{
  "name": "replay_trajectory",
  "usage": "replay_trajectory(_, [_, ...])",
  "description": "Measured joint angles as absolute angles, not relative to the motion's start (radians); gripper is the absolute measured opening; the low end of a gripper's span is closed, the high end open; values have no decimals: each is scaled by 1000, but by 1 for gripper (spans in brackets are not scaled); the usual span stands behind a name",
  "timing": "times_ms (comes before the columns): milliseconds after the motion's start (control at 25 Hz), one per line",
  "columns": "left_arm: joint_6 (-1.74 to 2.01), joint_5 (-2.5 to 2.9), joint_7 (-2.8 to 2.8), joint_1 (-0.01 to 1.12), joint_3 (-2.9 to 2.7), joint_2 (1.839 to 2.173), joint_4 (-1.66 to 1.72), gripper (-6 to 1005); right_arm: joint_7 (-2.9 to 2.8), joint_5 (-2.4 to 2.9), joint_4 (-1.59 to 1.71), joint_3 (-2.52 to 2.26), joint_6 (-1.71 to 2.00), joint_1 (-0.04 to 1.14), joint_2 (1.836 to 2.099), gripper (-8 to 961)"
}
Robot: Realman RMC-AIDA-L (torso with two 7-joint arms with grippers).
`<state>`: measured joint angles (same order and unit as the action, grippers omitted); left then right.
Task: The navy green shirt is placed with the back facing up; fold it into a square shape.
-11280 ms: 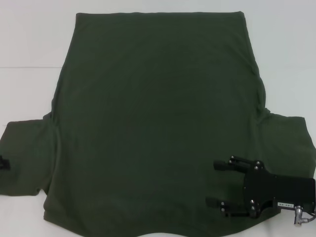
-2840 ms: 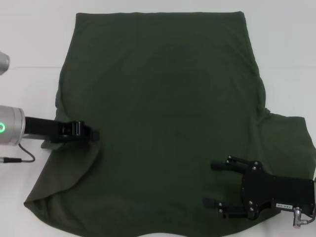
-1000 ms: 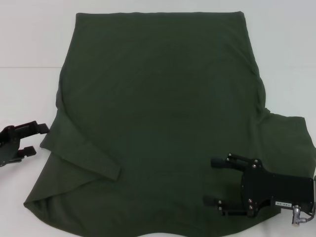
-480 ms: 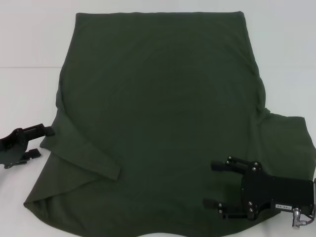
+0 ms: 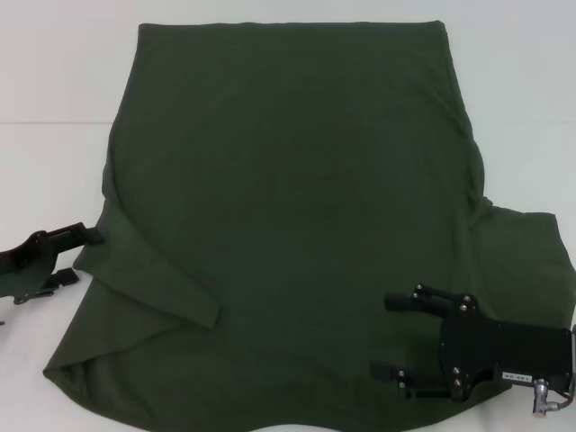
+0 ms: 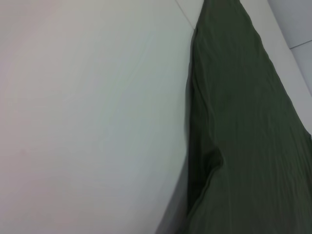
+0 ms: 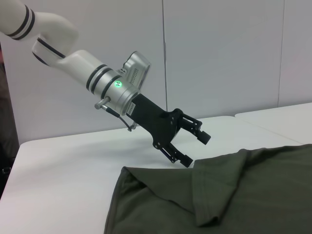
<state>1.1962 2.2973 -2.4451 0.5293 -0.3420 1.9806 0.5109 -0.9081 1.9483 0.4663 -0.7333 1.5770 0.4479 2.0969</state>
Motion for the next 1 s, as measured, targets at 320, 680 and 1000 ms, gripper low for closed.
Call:
replay_trajectory(320, [1170,2299,-2435,548,-342,1993,506,889,-908,1947,466,-732,1576,448,2097,911])
replay_trajectory(680, [1145,2304,-2431,554,-342,1988,486,888,-908,1947,466,-731,1575,452,2097,911])
replay_trajectory(1000, [1128,2302,-2431,556,-340,1992,487,887,-908,1947,466,-732,1575,453,2096,911])
